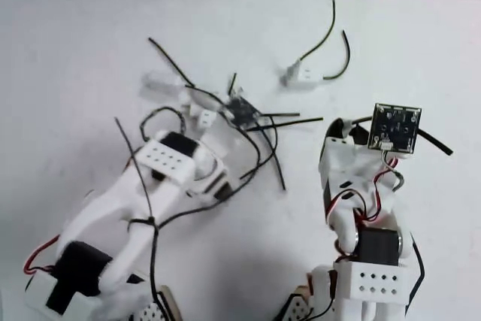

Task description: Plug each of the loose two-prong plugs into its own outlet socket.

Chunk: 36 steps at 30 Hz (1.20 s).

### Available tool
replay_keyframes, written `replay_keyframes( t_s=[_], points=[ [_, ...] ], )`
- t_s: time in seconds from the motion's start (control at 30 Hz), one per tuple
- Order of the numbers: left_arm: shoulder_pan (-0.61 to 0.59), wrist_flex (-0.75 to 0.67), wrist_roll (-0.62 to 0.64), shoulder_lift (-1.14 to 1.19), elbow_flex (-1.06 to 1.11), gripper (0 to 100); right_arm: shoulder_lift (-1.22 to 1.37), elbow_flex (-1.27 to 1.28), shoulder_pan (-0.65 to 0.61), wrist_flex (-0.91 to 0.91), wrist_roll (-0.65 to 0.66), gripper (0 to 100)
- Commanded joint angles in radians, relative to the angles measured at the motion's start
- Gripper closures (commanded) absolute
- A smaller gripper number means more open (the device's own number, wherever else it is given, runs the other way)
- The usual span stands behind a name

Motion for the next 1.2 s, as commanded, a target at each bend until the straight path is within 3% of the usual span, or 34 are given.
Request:
replay_keyframes(
  t_s=[0.0, 0.2, 0.5, 0.83, 1.17],
  points=[
    [-0.090, -0.003, -0.055, 0.002, -0.064, 72, 0.001, -0.011, 0.004, -0.015, -0.009, 98.0],
    [-0.179, -0.052, -0.087, 0.010, -0.083, 72, 0.001, -0.011, -0.001, -0.015, -0.009, 98.0],
    [-0.219, -0.044, -0.086, -0.035, -0.072, 72, 0.001, 0.032, -0.162, -0.013, 0.032, 98.0],
    [-0.387, 0.133, -0.078, -0.484, 0.000, 72, 0.002, 0.061, -0.357, -0.008, 0.061, 98.0],
    [-0.618, 0.021, -0.038, -0.937, 0.446, 72, 0.004, 0.061, -0.697, 0.036, 0.058, 98.0]
  ],
)
